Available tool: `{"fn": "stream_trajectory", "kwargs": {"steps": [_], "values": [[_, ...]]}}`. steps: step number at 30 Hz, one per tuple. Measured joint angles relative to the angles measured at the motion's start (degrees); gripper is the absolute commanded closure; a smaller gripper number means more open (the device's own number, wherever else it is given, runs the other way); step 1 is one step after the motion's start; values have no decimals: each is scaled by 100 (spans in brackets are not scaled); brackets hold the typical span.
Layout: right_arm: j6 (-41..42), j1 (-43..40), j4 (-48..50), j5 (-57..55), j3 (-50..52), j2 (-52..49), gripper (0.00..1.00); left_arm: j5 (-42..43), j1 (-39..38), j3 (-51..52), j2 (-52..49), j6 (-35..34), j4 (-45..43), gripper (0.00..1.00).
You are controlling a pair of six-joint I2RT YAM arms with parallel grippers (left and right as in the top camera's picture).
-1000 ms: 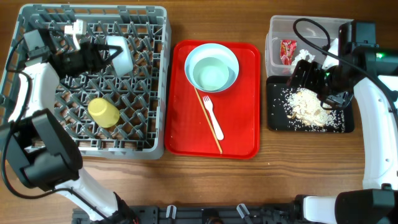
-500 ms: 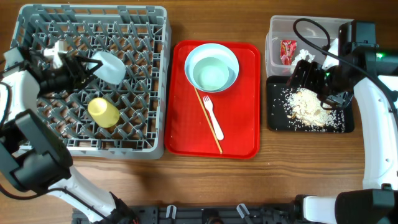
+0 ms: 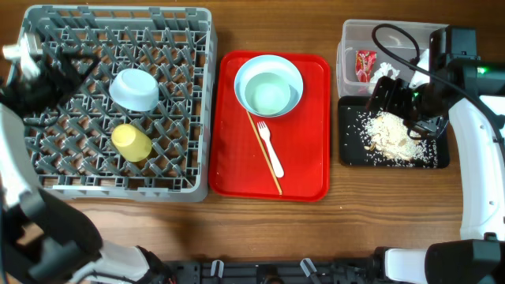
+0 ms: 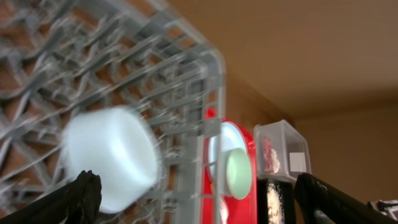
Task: Sort waste into correct bins and load items into the dishwasher rack
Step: 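Reach the left gripper to the pale-green bowl on the red tray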
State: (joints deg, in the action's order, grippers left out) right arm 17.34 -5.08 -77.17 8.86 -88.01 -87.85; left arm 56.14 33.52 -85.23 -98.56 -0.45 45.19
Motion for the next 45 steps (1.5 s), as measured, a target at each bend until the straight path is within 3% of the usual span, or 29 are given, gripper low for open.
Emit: {"fn": "stream_trajectory", "kwargs": {"steps": [6,9,10,15,22,28,32,36,37,39,42,45], "values": [[4,0,-87,-256,0,0,0,-1283,-1858,-734,625,-638,-116,0],[42,-37,-144,-385,0,0,0,-2284,-3058,-765,616,-787,-352,0],[46,-140,-151,-448,0,0,0,-3047,-3886,-767,579,-828,-590,0],[63,-326,-157,-492,0,0,0,-4266,-5335,-813,94,-857,-1268,0],[63,-328,-162,-492,0,0,0,-4778,-6450,-813,-1355,-868,-1902,1],[63,-328,-164,-492,0,0,0,-5298,-6776,-811,-2107,-870,-1934,7],[63,-328,-164,-492,0,0,0,-5453,-6780,-811,-2428,-863,-1818,20],[63,-328,-162,-492,0,0,0,-5705,-6780,-811,-2682,-894,-1561,43],[63,-328,-162,-492,0,0,0,-5768,-6780,-811,-2704,-868,-1523,56],[63,-328,-162,-492,0,0,1,-5838,-6780,-811,-2712,-918,-1513,69],[61,-328,-166,-492,0,0,0,-5904,-6782,-811,-2712,-894,-1453,76],[61,-328,-166,-492,0,0,0,-5934,-6798,-811,-2712,-876,-1392,91]]}}
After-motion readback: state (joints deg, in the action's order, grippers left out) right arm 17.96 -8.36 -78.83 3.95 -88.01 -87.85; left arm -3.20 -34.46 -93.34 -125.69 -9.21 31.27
